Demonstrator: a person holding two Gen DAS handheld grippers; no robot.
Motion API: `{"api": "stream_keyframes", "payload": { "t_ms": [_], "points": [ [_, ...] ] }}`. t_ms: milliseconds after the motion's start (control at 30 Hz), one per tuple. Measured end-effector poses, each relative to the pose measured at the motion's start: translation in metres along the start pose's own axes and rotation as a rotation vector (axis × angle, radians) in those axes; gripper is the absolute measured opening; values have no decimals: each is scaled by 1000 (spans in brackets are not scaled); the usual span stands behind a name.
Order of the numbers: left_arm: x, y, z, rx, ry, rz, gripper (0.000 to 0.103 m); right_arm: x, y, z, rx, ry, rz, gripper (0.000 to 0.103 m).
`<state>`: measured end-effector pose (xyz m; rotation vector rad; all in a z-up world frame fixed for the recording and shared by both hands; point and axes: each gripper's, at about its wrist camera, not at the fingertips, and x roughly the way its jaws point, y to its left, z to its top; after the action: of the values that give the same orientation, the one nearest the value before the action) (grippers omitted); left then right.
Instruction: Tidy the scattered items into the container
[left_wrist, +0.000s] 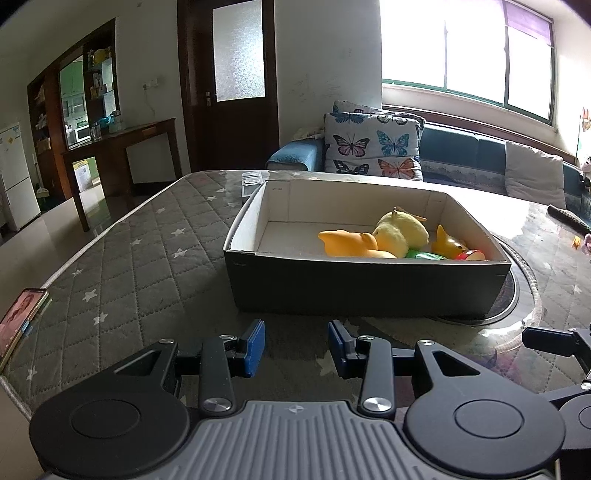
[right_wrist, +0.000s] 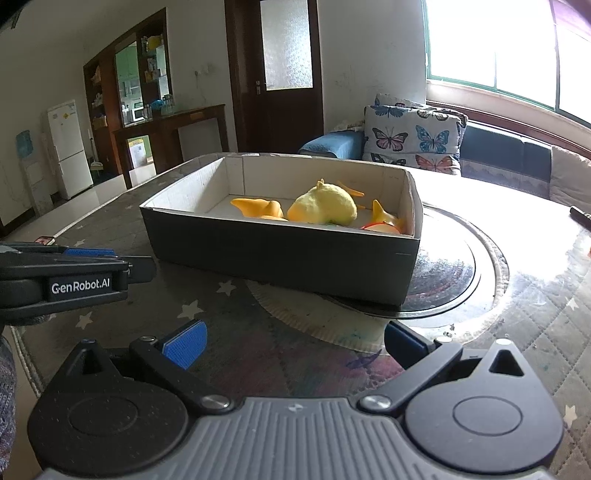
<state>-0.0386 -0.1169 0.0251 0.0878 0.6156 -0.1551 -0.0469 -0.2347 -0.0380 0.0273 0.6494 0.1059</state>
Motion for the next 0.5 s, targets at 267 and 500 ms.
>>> {"api": "stream_keyframes", "payload": {
  "t_ms": [267, 500],
  "points": [
    [10, 0, 8, 12, 2, 2, 40, 11, -3, 6, 5, 13, 1, 103],
    [20, -2, 16, 13, 10, 5, 40, 20, -5, 12, 1, 22, 7, 103]
  ]
}}
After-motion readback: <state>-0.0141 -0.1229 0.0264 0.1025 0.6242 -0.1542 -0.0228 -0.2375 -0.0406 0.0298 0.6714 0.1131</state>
